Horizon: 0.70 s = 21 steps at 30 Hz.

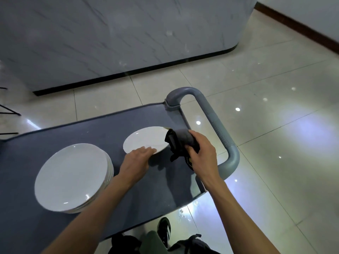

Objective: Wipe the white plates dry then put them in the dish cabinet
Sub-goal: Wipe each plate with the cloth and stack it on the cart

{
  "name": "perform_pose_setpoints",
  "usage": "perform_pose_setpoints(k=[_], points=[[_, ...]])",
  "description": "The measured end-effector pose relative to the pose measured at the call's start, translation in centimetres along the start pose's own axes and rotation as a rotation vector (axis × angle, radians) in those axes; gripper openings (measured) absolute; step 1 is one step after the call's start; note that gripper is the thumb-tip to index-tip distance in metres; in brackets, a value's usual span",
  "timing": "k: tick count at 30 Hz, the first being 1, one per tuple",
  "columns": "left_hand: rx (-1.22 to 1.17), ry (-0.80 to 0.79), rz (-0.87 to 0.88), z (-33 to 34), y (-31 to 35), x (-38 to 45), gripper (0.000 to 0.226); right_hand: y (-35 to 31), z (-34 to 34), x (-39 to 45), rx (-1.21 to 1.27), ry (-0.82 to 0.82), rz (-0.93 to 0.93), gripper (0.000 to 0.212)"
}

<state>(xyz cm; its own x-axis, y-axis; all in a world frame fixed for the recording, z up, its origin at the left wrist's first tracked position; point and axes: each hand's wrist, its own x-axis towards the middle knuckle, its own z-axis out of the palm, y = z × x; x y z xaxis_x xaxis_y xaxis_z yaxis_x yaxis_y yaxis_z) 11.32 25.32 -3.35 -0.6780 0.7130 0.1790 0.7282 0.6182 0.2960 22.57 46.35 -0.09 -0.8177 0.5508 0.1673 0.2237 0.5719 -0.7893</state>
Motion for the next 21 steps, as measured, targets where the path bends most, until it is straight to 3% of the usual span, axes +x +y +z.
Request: perform_pose_setpoints(k=[21], points=[[0.084, -0.233, -0.039, 4.4, -1.0, -2.5, 0.039, 0.9, 1.8, -2.5, 0.008, -0.121, 0.063, 0.047]])
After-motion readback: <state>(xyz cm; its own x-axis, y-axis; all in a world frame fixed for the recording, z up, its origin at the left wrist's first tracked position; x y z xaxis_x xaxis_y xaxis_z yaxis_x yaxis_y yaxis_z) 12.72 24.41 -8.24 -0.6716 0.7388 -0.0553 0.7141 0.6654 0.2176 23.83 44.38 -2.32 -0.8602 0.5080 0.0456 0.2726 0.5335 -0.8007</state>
